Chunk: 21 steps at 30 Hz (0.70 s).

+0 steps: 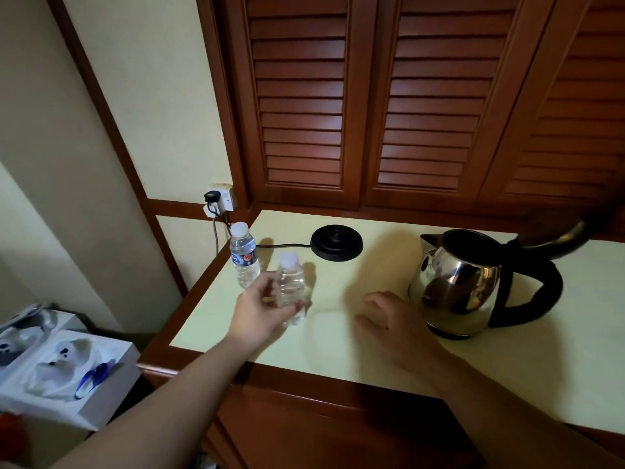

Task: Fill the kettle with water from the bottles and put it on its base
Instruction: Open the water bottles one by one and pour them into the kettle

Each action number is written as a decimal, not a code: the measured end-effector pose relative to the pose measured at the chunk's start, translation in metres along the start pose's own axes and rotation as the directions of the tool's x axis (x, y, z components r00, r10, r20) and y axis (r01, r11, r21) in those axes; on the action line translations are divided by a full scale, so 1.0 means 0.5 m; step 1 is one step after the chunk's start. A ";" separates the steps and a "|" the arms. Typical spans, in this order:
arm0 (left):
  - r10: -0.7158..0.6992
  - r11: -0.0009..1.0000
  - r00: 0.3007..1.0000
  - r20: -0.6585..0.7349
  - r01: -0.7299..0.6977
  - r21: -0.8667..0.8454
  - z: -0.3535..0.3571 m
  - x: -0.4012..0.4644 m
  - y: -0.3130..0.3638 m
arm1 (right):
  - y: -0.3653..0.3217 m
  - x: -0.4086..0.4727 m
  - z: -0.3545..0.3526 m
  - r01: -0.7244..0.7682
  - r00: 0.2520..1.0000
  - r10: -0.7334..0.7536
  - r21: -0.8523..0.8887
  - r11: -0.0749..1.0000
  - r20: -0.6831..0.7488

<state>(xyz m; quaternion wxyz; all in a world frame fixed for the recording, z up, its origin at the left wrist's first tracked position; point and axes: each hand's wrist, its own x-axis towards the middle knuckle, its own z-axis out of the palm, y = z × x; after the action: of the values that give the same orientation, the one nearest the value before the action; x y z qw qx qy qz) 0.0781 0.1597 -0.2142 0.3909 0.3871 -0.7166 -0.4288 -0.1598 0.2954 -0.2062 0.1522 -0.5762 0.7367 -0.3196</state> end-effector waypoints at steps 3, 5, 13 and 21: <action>0.010 0.996 0.998 0.060 -0.004 -0.094 0.068 0.002 0.024 | -0.035 0.026 -0.045 0.052 0.996 -0.044 0.110 0.993 -0.076; 0.018 0.990 0.997 0.077 -0.007 -0.137 0.107 0.005 0.034 | -0.067 0.039 -0.079 0.118 0.989 -0.101 0.175 0.978 -0.104; 0.082 0.991 0.967 0.239 -0.055 -0.118 0.203 0.000 0.068 | -0.112 0.067 -0.161 0.170 0.969 -0.188 -0.119 0.978 -0.161; 0.063 0.990 0.946 0.317 -0.020 -0.138 0.218 0.006 0.070 | -0.097 0.065 -0.198 0.250 0.968 -0.247 -0.125 0.960 0.034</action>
<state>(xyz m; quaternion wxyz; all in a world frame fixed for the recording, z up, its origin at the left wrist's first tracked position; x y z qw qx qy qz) -0.0277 0.2026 -0.2172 0.3029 0.2702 -0.7484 -0.5245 -0.1912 0.2876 -0.0959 0.0803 -0.6756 0.6761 -0.2831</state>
